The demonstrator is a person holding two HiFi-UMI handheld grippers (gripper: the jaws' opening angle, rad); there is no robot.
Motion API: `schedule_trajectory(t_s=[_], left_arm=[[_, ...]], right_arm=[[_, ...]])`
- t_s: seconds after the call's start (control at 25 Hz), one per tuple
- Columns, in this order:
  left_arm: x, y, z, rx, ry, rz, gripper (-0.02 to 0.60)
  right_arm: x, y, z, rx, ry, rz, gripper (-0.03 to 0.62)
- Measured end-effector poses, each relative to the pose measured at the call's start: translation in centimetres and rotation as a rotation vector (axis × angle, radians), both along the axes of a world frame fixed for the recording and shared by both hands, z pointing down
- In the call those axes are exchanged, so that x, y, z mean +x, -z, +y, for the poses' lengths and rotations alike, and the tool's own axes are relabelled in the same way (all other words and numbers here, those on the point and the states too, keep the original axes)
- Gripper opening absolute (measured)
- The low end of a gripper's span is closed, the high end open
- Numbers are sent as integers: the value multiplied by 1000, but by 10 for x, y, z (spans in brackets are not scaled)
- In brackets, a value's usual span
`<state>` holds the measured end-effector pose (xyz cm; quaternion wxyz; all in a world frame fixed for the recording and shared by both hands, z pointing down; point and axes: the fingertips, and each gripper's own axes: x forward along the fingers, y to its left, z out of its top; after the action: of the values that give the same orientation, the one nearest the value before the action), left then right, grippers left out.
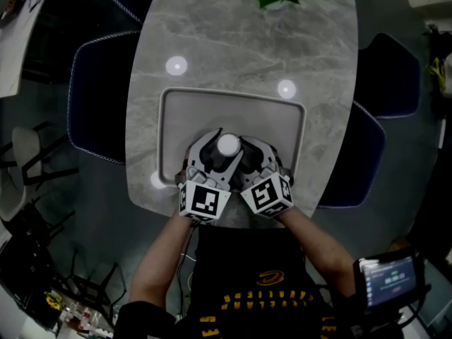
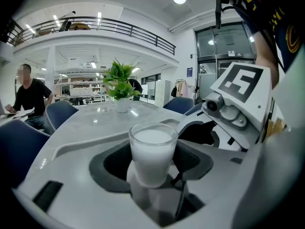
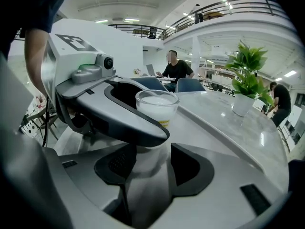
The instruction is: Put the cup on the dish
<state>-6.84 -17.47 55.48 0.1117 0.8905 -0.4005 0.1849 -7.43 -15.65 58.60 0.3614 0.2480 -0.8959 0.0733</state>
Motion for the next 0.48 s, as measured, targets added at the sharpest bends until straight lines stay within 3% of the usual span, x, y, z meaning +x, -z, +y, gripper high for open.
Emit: schedule_trajectory(t_s=[0.48], left_arm=[[3, -14, 0, -31, -10, -31, 259]], right_arm=[[11, -3, 3, -14, -7, -10, 225]])
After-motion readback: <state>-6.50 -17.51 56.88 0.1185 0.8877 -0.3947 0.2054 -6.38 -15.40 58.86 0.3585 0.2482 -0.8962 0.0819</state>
